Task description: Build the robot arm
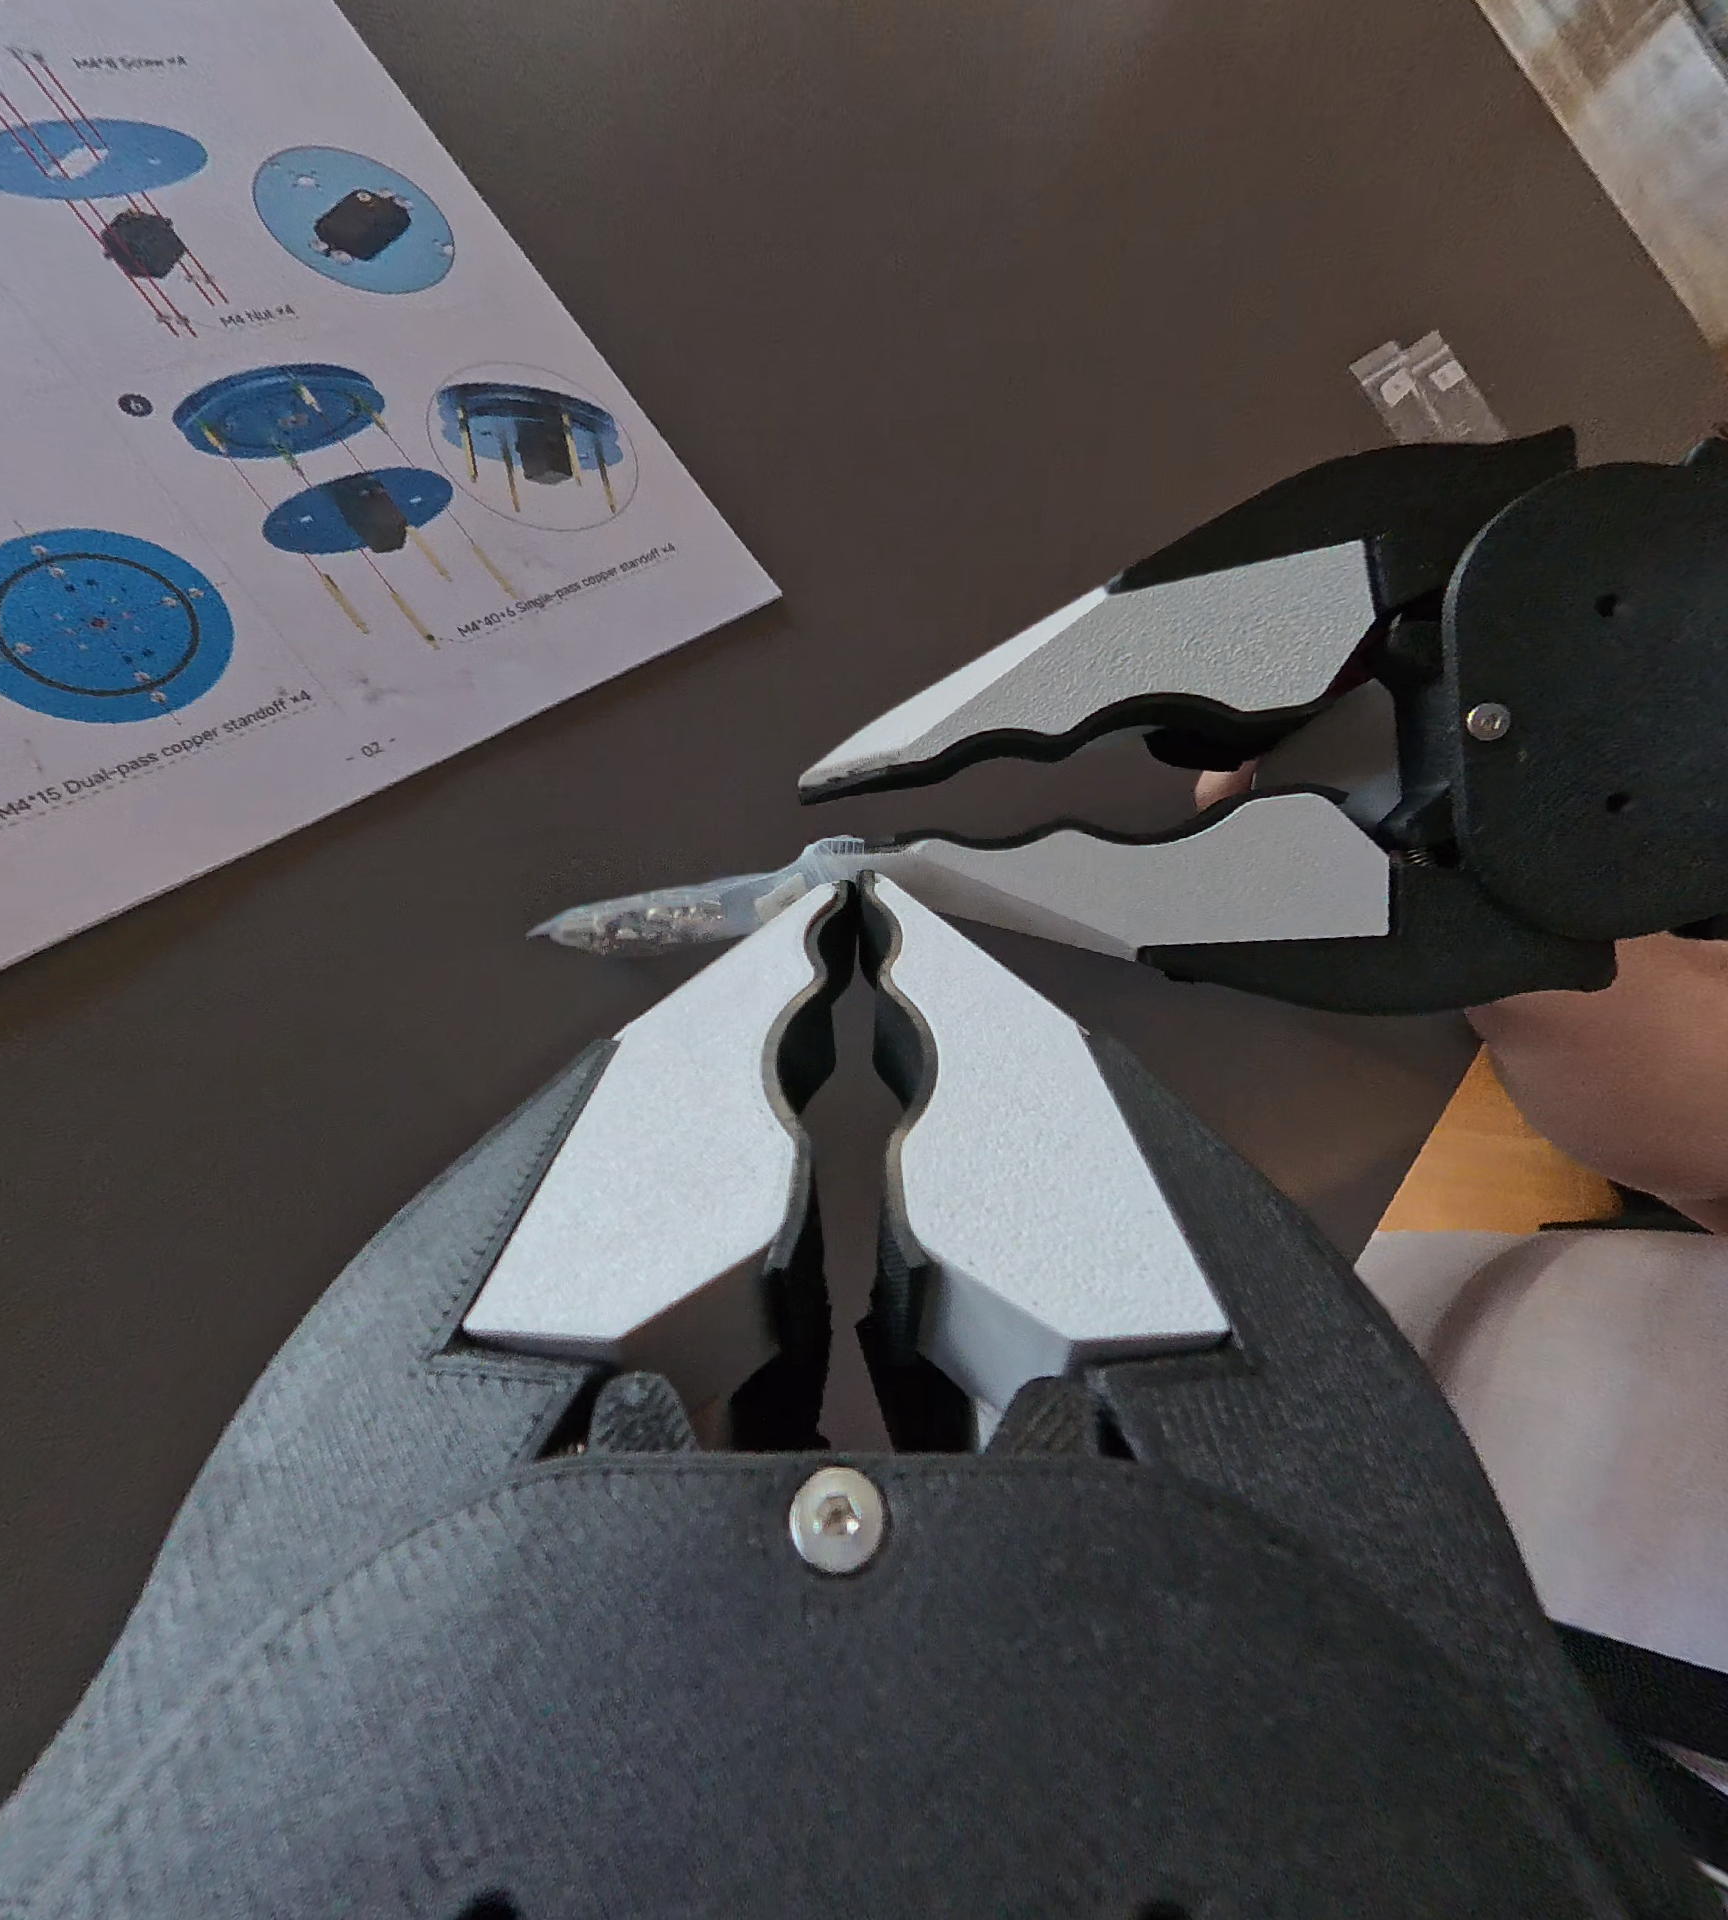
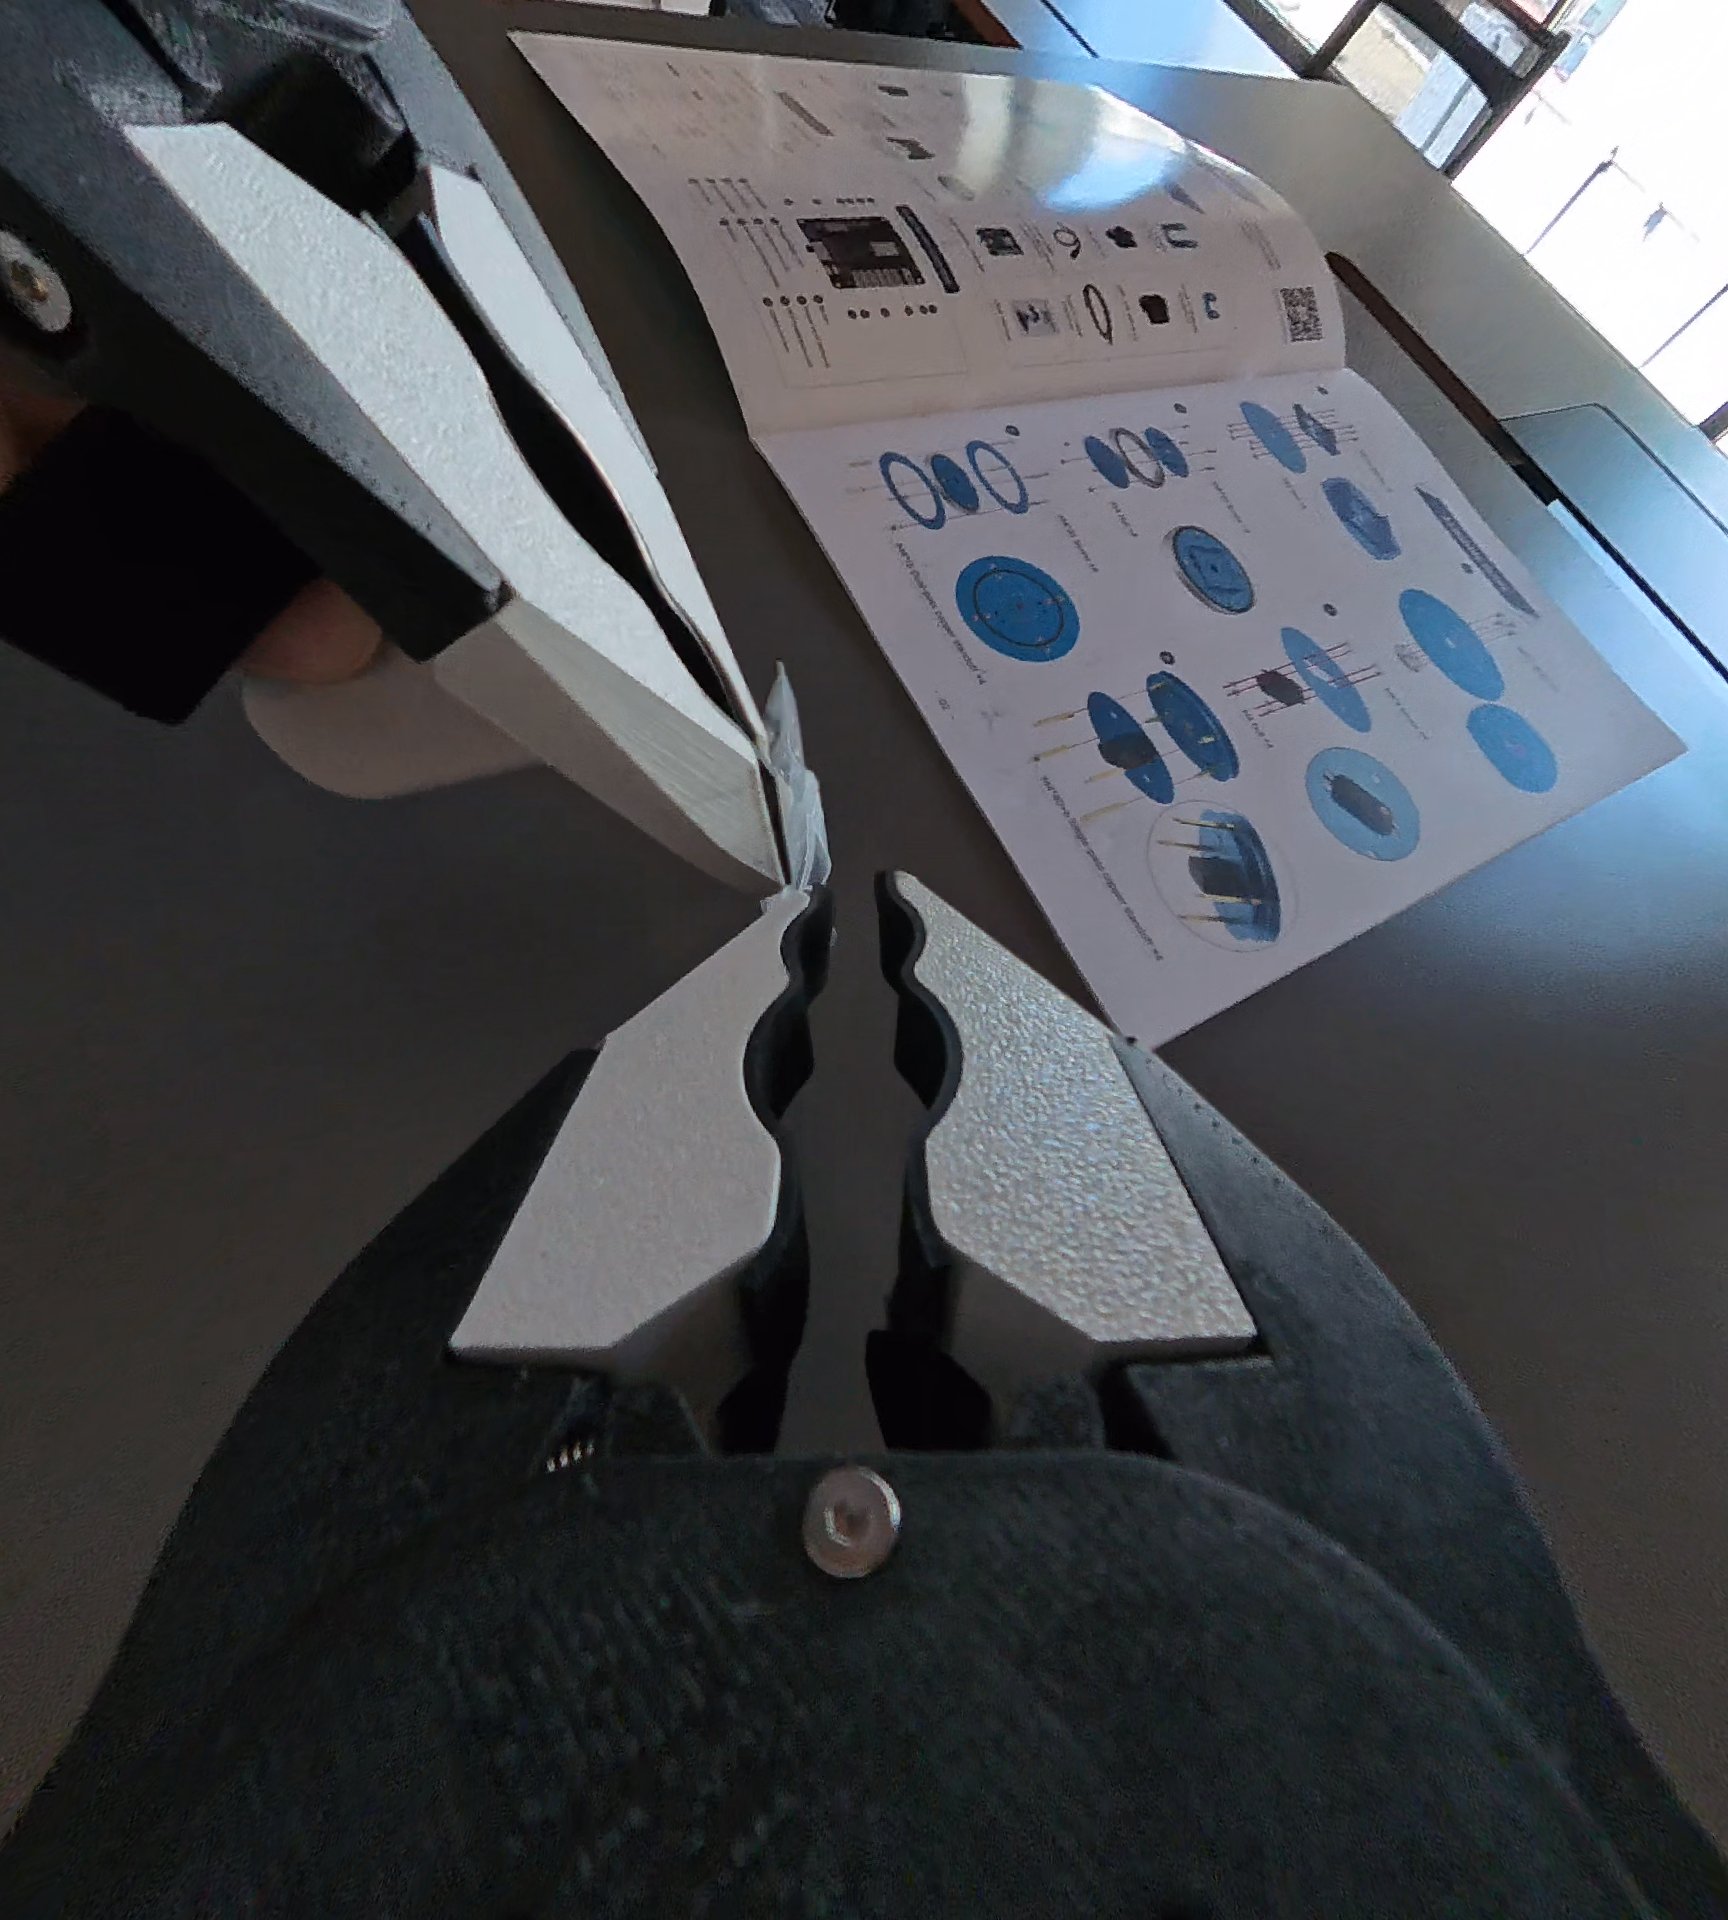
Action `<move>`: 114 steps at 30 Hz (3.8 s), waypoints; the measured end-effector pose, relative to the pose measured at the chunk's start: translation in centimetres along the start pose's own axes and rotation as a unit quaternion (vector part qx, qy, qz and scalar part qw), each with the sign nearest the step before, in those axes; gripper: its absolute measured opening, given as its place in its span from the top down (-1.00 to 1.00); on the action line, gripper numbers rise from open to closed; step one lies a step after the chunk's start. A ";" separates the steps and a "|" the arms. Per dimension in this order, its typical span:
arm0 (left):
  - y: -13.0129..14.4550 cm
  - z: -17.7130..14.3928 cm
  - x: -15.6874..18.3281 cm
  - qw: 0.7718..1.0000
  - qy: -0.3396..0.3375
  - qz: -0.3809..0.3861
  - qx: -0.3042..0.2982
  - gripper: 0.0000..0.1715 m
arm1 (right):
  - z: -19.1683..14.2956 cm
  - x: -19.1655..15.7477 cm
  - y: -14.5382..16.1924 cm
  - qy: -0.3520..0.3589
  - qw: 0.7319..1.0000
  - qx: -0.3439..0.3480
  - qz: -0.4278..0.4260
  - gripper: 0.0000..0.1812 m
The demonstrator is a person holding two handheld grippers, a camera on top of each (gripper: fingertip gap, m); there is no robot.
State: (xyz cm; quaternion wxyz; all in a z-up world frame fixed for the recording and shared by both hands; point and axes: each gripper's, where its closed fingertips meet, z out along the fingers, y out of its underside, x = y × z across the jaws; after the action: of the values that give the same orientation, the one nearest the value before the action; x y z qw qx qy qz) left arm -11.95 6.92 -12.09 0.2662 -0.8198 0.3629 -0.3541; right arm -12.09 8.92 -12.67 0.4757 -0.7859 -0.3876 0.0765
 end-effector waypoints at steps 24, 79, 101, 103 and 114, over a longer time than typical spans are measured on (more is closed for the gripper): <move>0.7 -0.3 2.3 0.988 0.050 0.079 -0.122 1.00 | -2.6 -1.0 -0.5 -0.116 0.990 0.018 0.076 0.90; -2.3 -0.6 2.0 0.917 -0.120 0.377 0.044 0.33 | -4.1 1.4 1.8 -0.173 0.948 0.012 0.268 1.00; -2.2 5.3 5.7 0.837 -0.022 0.536 0.112 0.53 | -5.8 2.2 2.8 -0.252 0.898 -0.042 0.358 1.00; -2.2 5.3 6.0 0.830 -0.021 0.545 0.116 0.62 | -5.8 2.4 3.3 -0.249 0.897 -0.054 0.361 1.00; -2.8 5.9 6.9 0.837 0.001 0.535 0.112 0.72 | -6.8 3.3 4.1 -0.233 0.921 -0.068 0.303 1.00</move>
State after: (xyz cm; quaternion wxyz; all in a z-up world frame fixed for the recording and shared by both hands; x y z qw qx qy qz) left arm -2.90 4.25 -11.03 0.5034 -0.4621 0.7034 -0.1957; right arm -4.29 5.46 -11.52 0.2715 -0.8563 -0.2347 0.3714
